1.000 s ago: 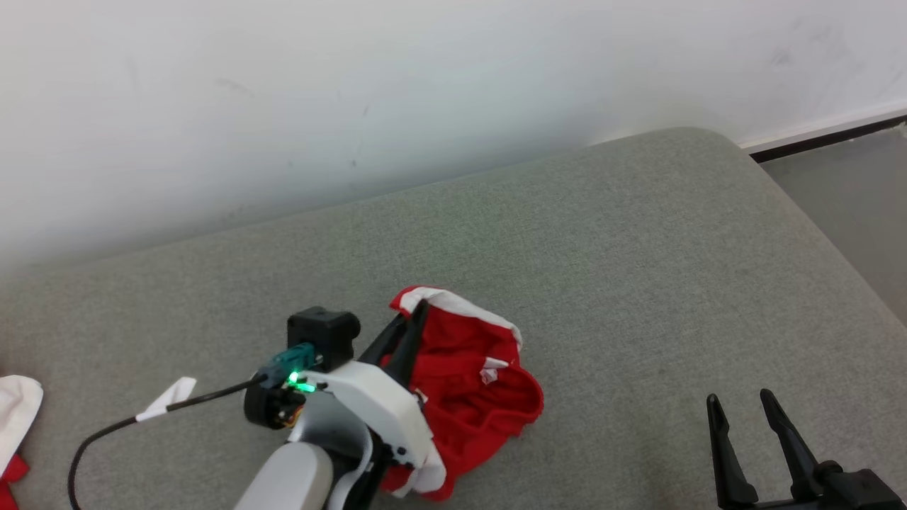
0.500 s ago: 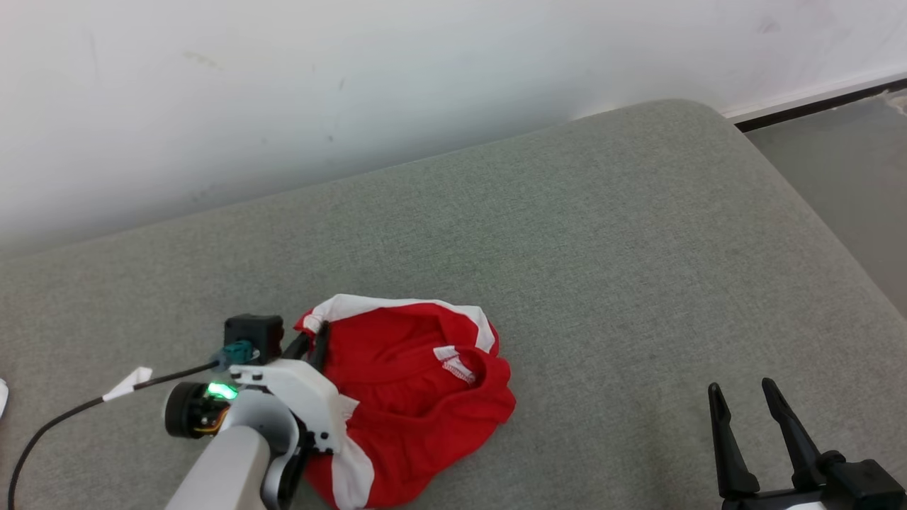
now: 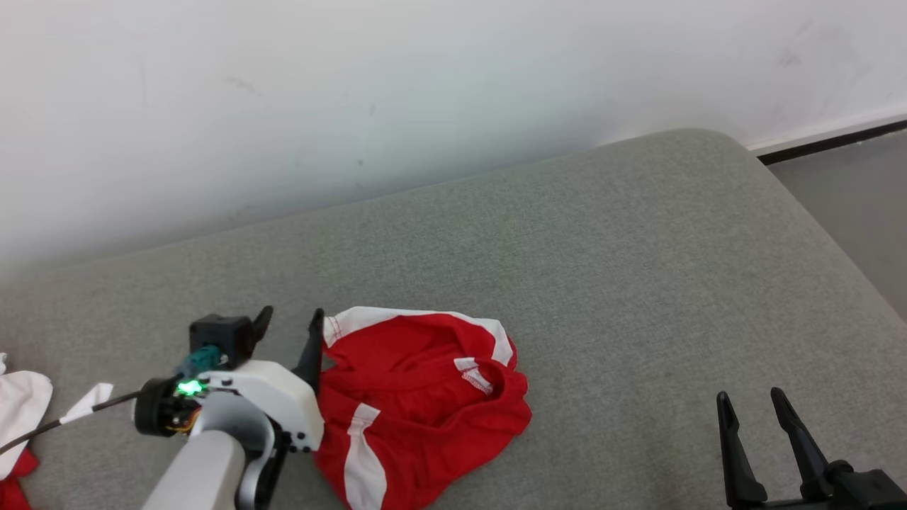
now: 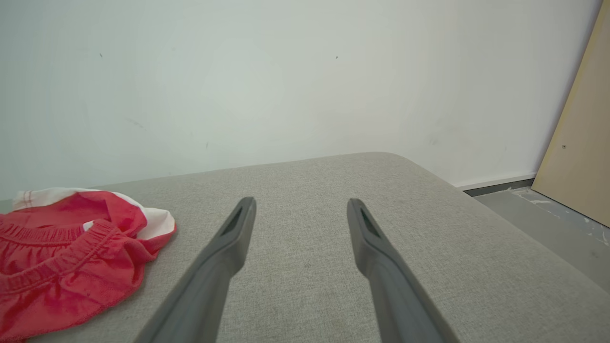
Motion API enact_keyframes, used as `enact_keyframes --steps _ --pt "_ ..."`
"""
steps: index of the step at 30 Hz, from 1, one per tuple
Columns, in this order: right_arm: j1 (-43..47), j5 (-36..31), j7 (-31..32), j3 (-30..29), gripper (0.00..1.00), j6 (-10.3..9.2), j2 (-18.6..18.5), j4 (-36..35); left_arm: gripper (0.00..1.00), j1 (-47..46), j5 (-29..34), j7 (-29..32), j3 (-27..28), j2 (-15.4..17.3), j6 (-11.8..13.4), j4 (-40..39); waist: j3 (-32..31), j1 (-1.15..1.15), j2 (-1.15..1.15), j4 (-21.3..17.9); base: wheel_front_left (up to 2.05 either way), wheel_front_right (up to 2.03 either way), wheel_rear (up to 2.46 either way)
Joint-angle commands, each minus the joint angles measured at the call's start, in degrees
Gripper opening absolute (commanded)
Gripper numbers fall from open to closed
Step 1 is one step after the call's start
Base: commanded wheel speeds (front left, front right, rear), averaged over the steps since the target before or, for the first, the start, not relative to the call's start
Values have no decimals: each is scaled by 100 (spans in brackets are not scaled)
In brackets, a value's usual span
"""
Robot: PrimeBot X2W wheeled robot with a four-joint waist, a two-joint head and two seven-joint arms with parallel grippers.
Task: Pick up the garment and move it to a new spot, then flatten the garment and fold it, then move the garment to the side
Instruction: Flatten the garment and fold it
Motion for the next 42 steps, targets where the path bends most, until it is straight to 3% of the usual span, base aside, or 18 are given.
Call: enact_keyframes --steps 1,8,14,33,42 --pt "95 -58 5 -23 100 -15 -16 -5 100 117 -56 3 -43 41 -17 -184 -65 0 0 45 0 0 0" --pt "79 -67 5 -8 100 -15 -16 -30 100 479 199 481 -565 239 -304 -1288 -116 0 0 106 0 0 0" --pt "80 -28 5 64 100 -14 -16 -28 100 660 321 972 -886 467 -483 -1696 -99 0 0 39 0 0 0" --pt "-9 76 5 73 100 -14 -16 -56 100 650 276 1711 -1332 1060 -835 -1351 187 0 0 -172 0 0 0" --pt "21 112 5 45 100 -15 -16 -52 100 643 -100 2064 -1718 1250 -974 -1424 239 0 0 -194 0 0 0"
